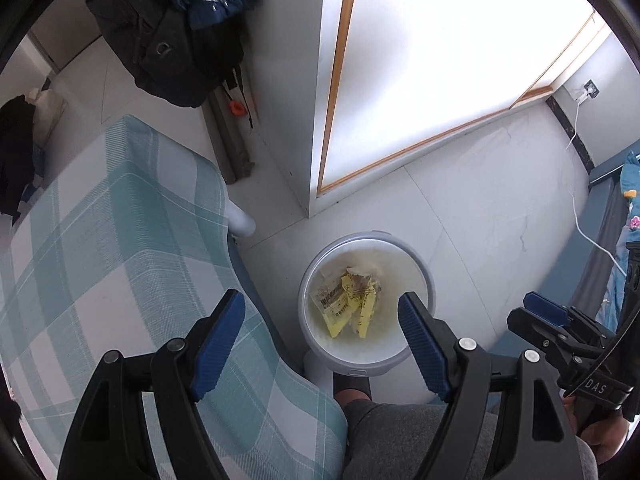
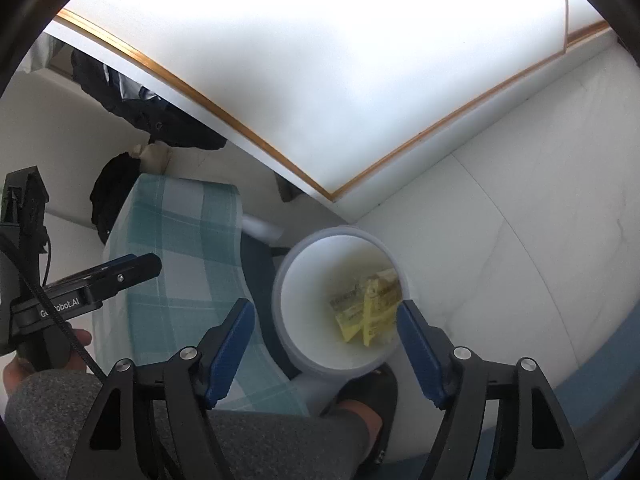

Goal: Collect trash

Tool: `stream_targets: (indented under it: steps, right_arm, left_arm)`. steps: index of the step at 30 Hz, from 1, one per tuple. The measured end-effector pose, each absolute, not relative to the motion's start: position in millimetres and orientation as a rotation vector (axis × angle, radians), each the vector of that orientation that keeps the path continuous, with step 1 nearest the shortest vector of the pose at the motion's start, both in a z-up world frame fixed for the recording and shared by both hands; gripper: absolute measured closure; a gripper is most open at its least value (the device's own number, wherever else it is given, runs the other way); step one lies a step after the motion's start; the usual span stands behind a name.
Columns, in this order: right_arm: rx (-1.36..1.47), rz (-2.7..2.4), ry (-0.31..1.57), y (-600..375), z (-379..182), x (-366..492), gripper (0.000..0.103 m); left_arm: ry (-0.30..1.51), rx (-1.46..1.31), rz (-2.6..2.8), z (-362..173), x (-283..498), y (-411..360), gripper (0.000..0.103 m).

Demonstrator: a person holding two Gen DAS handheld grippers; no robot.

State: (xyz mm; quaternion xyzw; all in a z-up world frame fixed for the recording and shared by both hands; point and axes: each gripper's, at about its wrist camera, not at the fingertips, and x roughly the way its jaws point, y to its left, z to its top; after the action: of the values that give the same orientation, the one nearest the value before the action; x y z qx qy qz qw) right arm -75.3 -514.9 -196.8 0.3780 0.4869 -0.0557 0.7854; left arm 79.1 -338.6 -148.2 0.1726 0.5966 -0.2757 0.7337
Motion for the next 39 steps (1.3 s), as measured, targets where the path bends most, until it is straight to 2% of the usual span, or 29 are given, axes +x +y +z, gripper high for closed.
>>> stream_targets:
  steps: [11, 39]
  right_arm:
    - [0.781, -0.135, 1.037, -511.0, -172.5, -81.1, 0.025]
    - [0.773, -0.152, 1.035, -510.4, -168.8, -81.4, 0.024]
  left_arm:
    - [1.28, 0.334, -0.605, -129.9, 73.9, -333.6, 0.027]
    - [1.257, 0.292, -0.617, -119.7, 71.8, -327.5, 0.027]
